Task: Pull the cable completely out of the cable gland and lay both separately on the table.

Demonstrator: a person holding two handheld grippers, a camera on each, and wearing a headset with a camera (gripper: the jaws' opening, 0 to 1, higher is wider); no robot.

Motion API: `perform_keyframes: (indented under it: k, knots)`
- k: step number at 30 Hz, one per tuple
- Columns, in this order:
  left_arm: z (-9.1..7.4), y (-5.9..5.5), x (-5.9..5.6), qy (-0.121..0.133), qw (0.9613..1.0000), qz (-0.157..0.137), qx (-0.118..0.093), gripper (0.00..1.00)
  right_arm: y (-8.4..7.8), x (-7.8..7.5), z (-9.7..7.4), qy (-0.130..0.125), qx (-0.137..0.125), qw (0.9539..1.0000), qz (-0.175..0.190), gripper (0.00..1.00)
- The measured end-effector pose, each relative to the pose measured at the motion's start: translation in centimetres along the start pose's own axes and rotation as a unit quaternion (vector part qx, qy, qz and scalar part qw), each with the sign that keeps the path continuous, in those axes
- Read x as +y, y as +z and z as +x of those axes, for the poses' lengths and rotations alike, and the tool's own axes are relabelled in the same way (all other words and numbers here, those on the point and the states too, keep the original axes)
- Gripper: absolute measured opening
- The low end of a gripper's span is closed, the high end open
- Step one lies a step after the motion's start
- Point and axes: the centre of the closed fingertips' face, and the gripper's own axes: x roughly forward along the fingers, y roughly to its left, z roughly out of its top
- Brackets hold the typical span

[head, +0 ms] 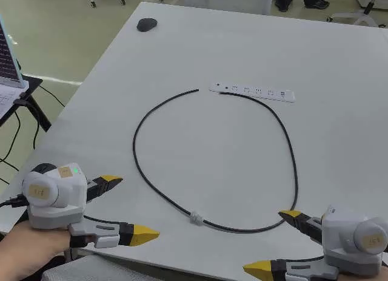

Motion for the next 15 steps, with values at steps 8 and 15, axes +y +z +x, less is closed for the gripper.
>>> perform_keyframes:
  k: [8, 15]
  knots:
    - [-0.57, -0.32, 0.12, 0.006, 1.0, -0.007, -0.002, 0.99, -0.4, -0.04, -0.12, 0.001, 0.007, 1.0, -0.002, 0.96]
    - [-0.85, -0.22, 0.09, 0.009, 0.9999, -0.009, -0.004, 0.99, -0.18, 0.36, -0.03, 0.003, 0.006, 0.9999, -0.01, 0.96]
